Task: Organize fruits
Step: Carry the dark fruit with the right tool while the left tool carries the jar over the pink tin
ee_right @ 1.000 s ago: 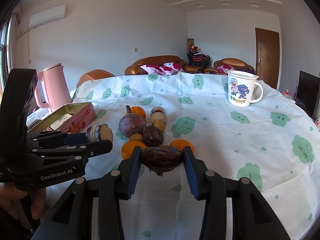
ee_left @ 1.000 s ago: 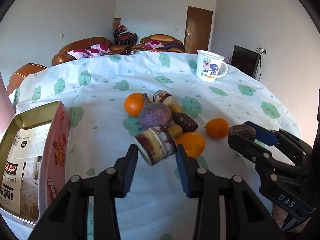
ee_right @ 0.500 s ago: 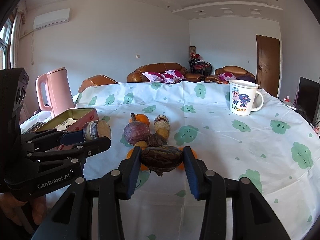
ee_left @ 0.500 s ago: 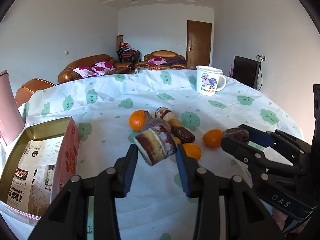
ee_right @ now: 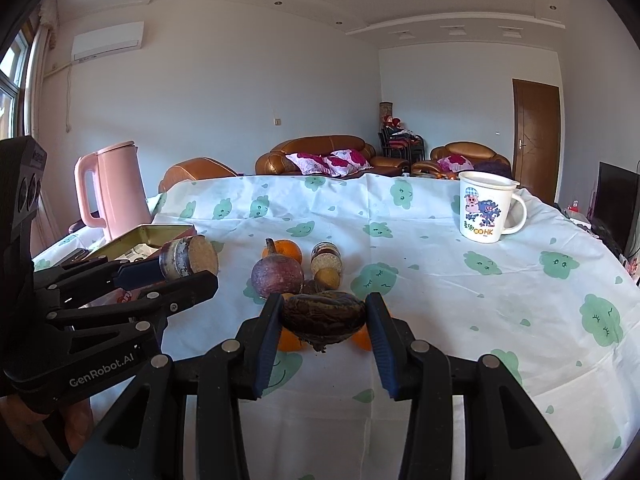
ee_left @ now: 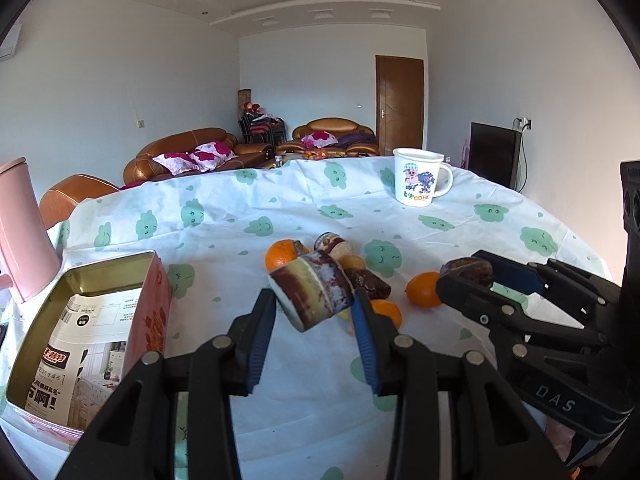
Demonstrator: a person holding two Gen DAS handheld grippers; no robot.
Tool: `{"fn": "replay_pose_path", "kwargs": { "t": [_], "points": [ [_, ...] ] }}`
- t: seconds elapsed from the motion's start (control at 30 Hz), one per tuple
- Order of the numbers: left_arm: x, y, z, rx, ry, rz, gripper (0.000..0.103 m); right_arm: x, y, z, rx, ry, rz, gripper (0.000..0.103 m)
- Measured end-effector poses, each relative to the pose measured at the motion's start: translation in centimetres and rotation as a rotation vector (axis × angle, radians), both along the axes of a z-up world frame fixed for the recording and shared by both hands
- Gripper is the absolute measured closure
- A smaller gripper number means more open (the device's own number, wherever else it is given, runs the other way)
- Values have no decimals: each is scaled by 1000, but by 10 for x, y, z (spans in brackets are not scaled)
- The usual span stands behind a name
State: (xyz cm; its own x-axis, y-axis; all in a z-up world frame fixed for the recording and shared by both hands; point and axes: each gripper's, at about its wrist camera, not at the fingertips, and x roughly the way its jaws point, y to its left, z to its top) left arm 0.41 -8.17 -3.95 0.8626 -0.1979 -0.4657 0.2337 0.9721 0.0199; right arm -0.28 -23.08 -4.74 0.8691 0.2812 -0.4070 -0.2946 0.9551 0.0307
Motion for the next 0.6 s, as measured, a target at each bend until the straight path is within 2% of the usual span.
{"fn": "replay_pose_path", "kwargs": {
  "t": [0.37,0.6],
  "points": [
    [-7,14,18,-9,-40,31,63,4,17,17,-15,-18,46,59],
    [-4,43,24,-11,-35,113,63,14,45,39,-5,-22,132,59]
  ]
}}
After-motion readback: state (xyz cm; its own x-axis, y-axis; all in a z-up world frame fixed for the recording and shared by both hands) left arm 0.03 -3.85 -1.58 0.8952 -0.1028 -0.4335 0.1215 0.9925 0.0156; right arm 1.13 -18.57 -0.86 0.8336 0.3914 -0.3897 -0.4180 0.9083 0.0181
